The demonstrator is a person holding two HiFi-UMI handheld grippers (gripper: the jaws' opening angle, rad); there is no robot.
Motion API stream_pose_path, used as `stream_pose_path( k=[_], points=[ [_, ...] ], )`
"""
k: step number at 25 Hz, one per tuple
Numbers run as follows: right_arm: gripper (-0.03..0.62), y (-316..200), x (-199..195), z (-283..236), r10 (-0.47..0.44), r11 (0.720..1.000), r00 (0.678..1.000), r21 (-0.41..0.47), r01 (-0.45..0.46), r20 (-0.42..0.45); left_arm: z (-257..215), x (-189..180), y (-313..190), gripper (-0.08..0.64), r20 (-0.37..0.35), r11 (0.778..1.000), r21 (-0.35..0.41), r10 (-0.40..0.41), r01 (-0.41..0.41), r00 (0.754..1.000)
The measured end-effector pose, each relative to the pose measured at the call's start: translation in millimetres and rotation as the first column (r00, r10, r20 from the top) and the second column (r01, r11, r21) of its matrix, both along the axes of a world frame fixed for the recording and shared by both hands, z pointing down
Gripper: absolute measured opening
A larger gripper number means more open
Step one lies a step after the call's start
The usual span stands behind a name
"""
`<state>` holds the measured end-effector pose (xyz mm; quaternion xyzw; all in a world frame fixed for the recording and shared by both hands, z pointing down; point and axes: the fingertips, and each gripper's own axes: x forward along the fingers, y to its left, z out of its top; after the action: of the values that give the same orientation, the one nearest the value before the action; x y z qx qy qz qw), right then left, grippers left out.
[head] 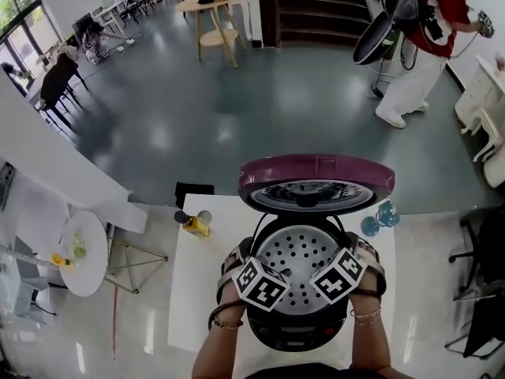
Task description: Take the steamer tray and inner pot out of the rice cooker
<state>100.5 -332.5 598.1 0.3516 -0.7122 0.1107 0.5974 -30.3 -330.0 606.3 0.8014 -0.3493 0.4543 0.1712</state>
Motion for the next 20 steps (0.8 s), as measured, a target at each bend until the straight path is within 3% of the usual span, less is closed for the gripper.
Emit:
stream_pose_path(
  k=[2,3,4,5,7,8,10,14,17,20],
  points=[
    [0.398,-5,7,-5,0.001,0.998,1.0,0.059,0.001,-0.021,0,-2,-1,0.52,-0.02,1.0,-0.004,-0.01,0.01,1.0],
    [0.259,-9,13,-9,0.007,0.994,0.999,0.108,-0.003,-0.038,0,-5,-3,0.509,-0.02,1.0,-0.003,-0.02,0.02,1.0],
    [0.208,-12,17,-12,0.01,0.989,0.999,0.148,-0.004,-0.044,-1,-9,-5,0.446,-0.014,0.999,0.002,-0.037,0.037,0.999],
    [0.194,-12,18,-15,0.01,0.985,0.999,0.173,-0.003,-0.037,-2,-16,-8,0.424,-0.004,0.998,0.011,-0.06,0.06,0.998],
    [0.175,-12,15,-21,0.003,0.978,1.0,0.21,0.0,-0.011,-5,-30,-14,0.305,0.012,0.994,0.029,-0.108,0.107,0.994],
    [0.164,-12,13,-25,-0.002,0.973,1.0,0.233,0.002,-0.003,-6,-34,-15,0.295,0.007,0.992,0.025,-0.12,0.12,0.993],
    [0.115,-13,10,-35,-0.009,0.959,1.0,0.283,0.008,0.001,-7,-33,-14,0.293,-0.009,0.993,0.007,-0.115,0.115,0.993],
    [0.095,-19,9,-60,-0.009,0.919,1.0,0.395,-0.004,0.03,-10,-28,-11,0.293,-0.054,0.994,-0.001,-0.106,0.106,0.993],
    [0.06,-21,3,-87,0.001,0.883,0.99,0.465,-0.068,0.143,-15,-27,-8,0.293,-0.089,0.994,-0.004,-0.107,0.107,0.99],
    [0.018,-18,-5,-107,-0.005,0.865,0.972,0.49,-0.114,0.235,-27,-28,-6,0.293,-0.134,0.994,0.004,-0.105,0.106,0.985]
  ],
)
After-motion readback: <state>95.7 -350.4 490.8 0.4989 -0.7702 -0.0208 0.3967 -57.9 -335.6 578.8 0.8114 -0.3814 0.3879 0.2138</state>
